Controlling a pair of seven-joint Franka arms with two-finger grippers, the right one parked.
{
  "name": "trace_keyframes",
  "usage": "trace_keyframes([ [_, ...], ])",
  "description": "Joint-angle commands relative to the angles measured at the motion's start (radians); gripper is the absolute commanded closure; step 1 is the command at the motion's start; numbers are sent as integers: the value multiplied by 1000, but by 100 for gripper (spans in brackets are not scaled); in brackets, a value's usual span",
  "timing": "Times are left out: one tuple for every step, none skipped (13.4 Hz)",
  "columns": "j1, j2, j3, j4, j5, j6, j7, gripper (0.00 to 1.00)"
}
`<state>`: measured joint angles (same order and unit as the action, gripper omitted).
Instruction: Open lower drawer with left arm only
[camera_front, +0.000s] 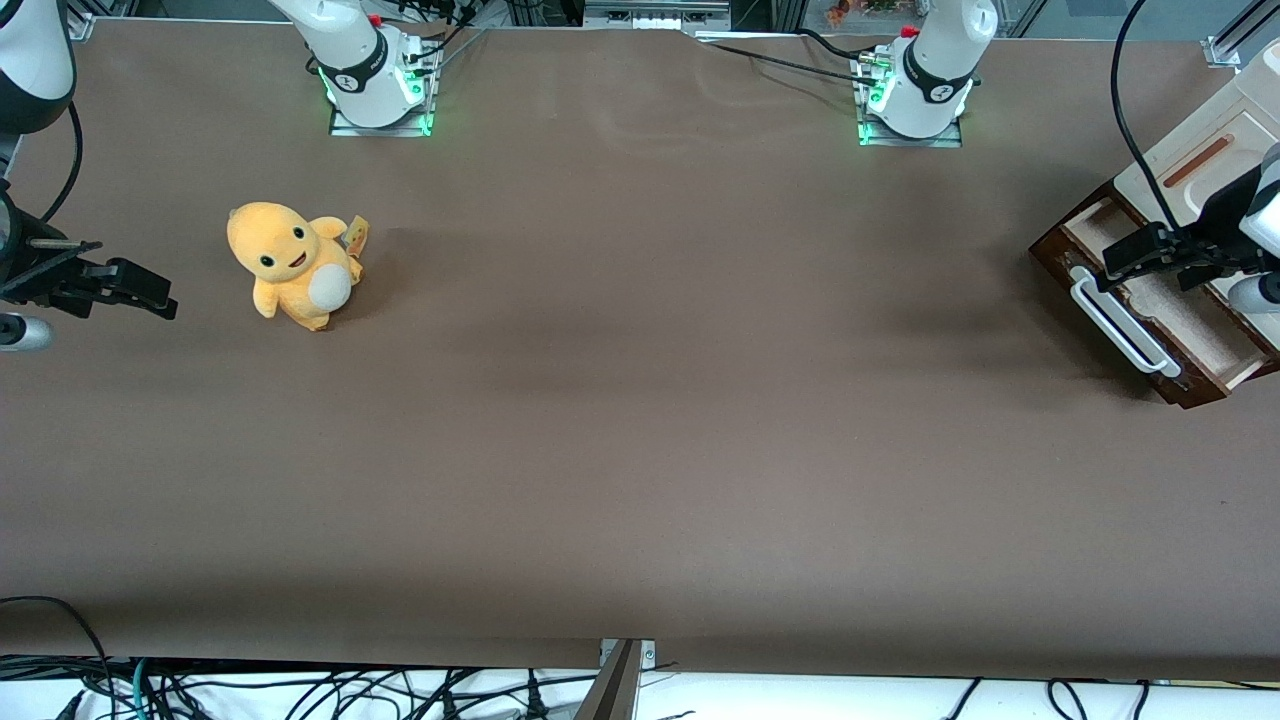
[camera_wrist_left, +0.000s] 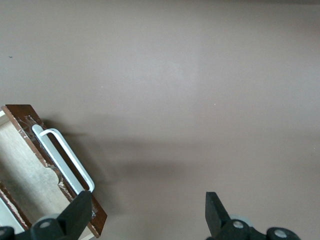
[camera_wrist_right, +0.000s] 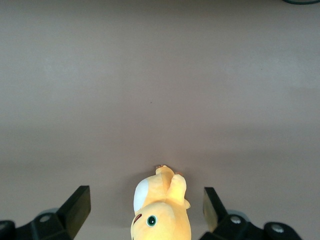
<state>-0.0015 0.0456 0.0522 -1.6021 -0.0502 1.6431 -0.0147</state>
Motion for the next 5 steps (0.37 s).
trace_keyframes([
  [-8, -30, 3, -38, 24, 11, 22, 0],
  [-9, -30, 3, -38, 24, 7, 22, 0],
  [-8, -30, 3, -39, 24, 7, 22, 0],
  [-8, -30, 3, -42, 24, 7, 22, 0],
  [-8, -30, 3, -42, 24, 7, 22, 0],
])
